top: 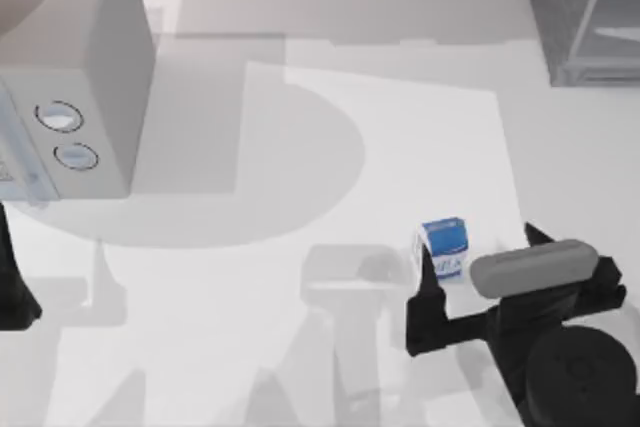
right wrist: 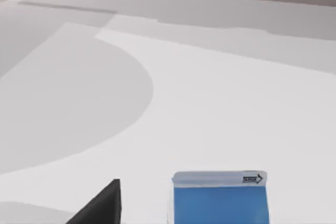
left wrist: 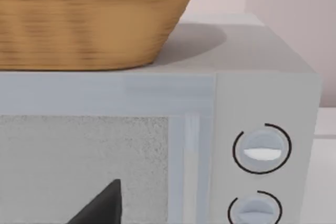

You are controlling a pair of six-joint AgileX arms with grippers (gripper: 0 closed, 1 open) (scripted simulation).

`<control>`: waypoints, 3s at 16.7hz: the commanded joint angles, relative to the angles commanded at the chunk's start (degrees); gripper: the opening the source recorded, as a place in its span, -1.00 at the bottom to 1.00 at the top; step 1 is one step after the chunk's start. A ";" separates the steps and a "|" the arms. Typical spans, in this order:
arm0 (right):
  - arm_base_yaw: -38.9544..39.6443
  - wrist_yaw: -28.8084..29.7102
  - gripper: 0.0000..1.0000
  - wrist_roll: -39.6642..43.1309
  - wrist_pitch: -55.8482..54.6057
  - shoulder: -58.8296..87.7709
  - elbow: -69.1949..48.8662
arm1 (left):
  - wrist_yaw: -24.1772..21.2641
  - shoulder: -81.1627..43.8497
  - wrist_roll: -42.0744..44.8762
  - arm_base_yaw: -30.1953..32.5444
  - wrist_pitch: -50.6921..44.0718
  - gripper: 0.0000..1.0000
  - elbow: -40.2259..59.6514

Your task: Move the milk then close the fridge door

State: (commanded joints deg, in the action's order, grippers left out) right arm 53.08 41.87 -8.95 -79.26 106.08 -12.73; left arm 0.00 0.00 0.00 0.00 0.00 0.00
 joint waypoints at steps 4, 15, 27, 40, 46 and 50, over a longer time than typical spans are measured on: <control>-0.78 -2.75 1.00 -1.10 -5.76 8.74 -1.86 | 0.00 0.00 0.00 0.00 0.00 1.00 0.00; -5.05 -7.03 1.00 0.11 -5.08 12.90 -7.52 | 0.00 0.00 0.00 0.00 0.00 1.00 0.00; -6.61 -8.52 0.10 0.59 -4.65 14.22 -9.54 | 0.00 0.00 0.00 0.00 0.00 1.00 0.00; -6.61 -8.52 -1.00 0.59 -4.65 14.22 -9.54 | 0.00 0.00 0.00 0.00 0.00 1.00 0.00; -6.63 -8.49 -1.00 0.50 -2.72 12.00 -9.46 | 0.00 0.00 0.00 0.00 0.00 1.00 0.00; -6.58 -8.59 -1.00 0.54 3.35 5.79 -9.21 | 0.00 0.00 0.00 0.00 0.00 1.00 0.00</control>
State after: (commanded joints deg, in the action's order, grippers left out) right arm 46.51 33.28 -8.41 -75.91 111.87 -21.93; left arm 0.00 0.00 0.00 0.00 0.00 0.00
